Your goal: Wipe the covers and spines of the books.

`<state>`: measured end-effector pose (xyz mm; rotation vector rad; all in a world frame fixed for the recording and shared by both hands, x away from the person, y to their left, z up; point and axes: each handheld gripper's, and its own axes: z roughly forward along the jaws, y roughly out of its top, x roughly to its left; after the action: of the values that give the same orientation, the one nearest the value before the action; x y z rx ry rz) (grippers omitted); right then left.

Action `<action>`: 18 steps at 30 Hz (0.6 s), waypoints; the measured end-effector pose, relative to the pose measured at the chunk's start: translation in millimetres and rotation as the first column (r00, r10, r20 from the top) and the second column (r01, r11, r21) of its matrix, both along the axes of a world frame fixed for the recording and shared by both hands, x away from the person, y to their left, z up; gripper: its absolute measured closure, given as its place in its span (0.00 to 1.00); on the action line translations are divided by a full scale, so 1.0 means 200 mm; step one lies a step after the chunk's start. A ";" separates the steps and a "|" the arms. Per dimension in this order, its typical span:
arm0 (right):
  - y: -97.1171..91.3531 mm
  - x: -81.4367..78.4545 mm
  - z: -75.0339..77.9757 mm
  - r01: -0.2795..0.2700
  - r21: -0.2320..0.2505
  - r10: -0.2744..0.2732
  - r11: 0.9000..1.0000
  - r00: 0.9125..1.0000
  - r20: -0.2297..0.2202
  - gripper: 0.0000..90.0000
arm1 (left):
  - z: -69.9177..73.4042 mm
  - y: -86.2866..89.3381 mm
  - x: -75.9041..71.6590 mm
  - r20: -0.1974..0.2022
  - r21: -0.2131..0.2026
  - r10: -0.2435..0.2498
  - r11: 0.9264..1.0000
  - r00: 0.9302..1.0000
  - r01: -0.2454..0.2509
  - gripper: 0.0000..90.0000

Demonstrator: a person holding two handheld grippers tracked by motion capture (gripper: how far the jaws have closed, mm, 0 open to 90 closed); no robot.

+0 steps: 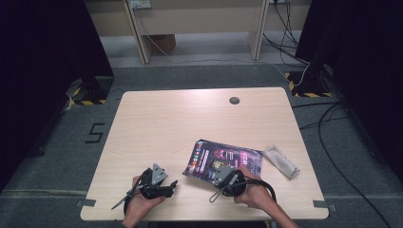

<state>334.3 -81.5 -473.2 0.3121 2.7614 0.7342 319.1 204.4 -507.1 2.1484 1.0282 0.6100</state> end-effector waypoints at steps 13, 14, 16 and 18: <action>-0.02 -0.04 -0.06 0.075 0.035 -0.074 0.997 0.996 -0.049 0.60 | 0.01 -0.01 0.00 0.012 -0.016 0.021 1.000 1.000 -0.021 0.33; -0.02 -0.05 -0.06 0.082 0.046 -0.080 0.996 0.995 -0.052 0.56 | 0.01 -0.01 0.00 0.015 -0.022 0.023 1.000 1.000 -0.023 0.33; -0.04 -0.05 -0.06 0.113 0.066 -0.110 0.991 0.993 -0.052 0.48 | 0.02 -0.01 0.01 0.016 -0.025 0.024 0.999 1.000 -0.024 0.33; -0.07 -0.06 -0.06 0.145 0.087 -0.141 0.986 0.988 -0.057 0.45 | 0.02 -0.02 0.01 0.012 -0.043 0.029 0.999 1.000 -0.029 0.31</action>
<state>322.7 -96.4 -485.8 0.5485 2.7221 0.8266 321.6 200.2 -503.9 2.0933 1.0580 0.6085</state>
